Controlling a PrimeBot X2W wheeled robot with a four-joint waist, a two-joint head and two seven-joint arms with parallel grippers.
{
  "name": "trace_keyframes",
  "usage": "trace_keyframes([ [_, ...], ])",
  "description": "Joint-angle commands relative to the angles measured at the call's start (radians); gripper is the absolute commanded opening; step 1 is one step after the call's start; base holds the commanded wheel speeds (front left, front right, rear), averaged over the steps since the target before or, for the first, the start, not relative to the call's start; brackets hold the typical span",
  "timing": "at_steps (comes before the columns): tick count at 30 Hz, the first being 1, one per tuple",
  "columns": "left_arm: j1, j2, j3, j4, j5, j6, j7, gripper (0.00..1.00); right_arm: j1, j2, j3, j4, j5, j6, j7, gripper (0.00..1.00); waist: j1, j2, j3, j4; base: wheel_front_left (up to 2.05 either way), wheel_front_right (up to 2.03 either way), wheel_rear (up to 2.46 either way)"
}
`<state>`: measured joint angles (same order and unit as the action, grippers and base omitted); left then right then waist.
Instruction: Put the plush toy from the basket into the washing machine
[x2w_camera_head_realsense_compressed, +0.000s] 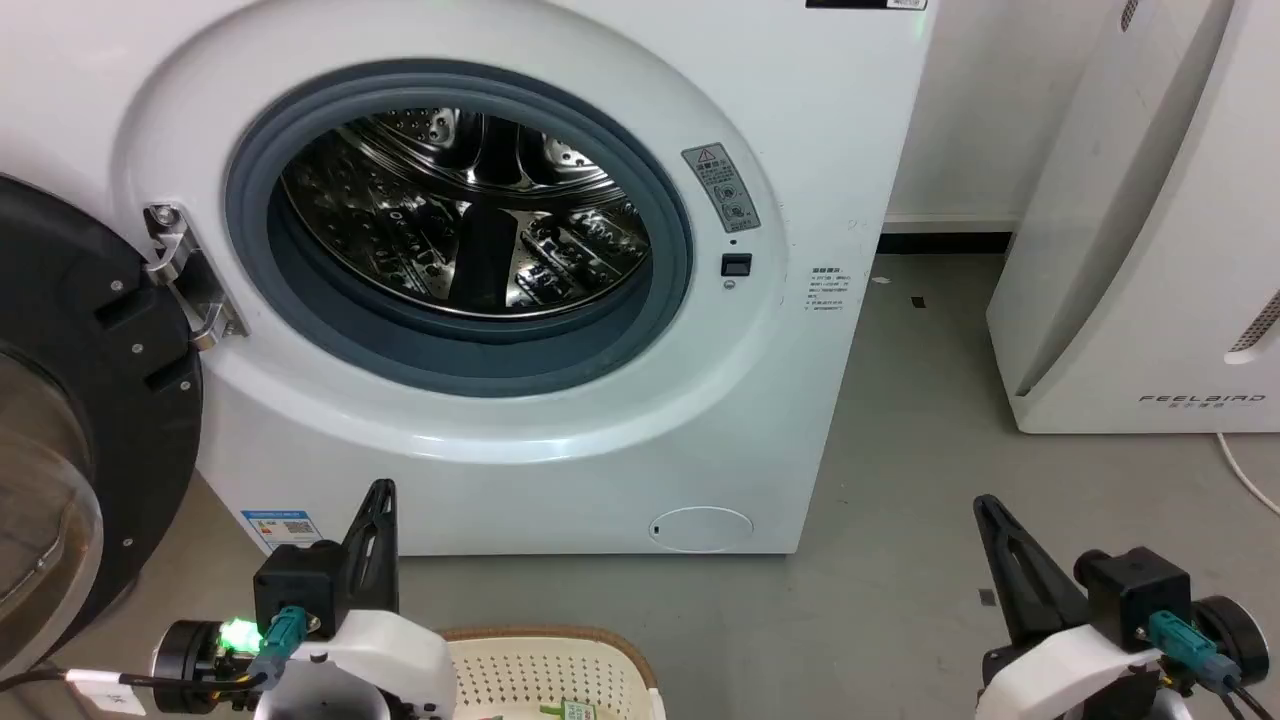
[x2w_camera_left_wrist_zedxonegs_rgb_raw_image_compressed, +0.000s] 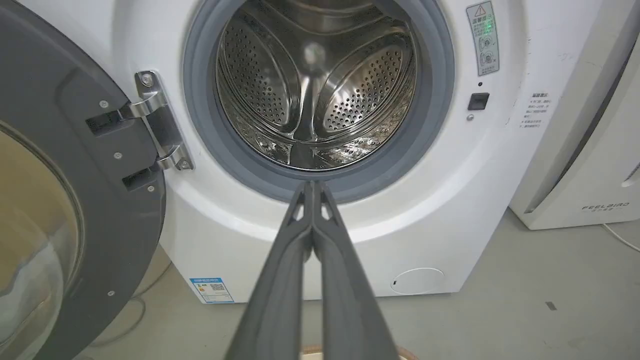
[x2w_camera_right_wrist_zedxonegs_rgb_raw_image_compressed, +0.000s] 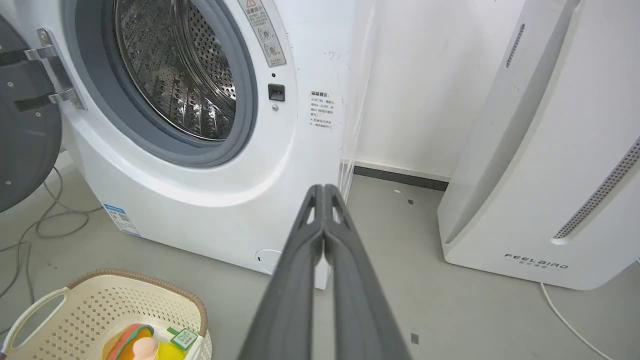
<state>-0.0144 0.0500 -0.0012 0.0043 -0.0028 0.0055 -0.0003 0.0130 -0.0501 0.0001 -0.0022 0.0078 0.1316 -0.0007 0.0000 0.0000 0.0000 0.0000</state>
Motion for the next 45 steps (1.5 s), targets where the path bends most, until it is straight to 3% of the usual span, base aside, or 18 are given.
trace_keyframes([
  [1,0.014,0.000,0.001,-0.004,0.003,-0.005,0.000,0.00,-0.013,0.000,0.000,0.002,-0.008,-0.001,0.001,0.00,0.0000,0.0000,0.000,0.000,0.00,0.00,0.00],
  [2,0.014,0.000,0.001,-0.004,0.003,-0.005,0.000,0.00,-0.013,0.000,0.000,0.002,-0.008,-0.001,0.001,0.00,0.0000,0.0000,0.000,0.000,0.00,0.00,0.00],
  [3,0.000,0.000,0.000,0.000,0.000,0.000,0.000,1.00,0.000,0.000,0.000,0.000,0.000,0.000,0.000,1.00,0.0000,0.0000,0.000,0.000,0.00,0.00,0.00],
  [24,-0.006,0.000,-0.024,0.037,-0.025,0.012,-0.034,1.00,0.000,0.000,-0.026,-0.015,0.011,0.000,-0.034,1.00,0.0000,0.0000,0.021,-0.004,0.00,0.00,0.00],
  [45,-0.100,0.008,-0.053,0.224,-0.050,-0.002,-0.078,1.00,-0.035,0.000,-0.047,-0.055,0.011,0.000,-0.078,1.00,0.0000,0.0000,0.145,-0.027,0.00,0.00,0.00],
])
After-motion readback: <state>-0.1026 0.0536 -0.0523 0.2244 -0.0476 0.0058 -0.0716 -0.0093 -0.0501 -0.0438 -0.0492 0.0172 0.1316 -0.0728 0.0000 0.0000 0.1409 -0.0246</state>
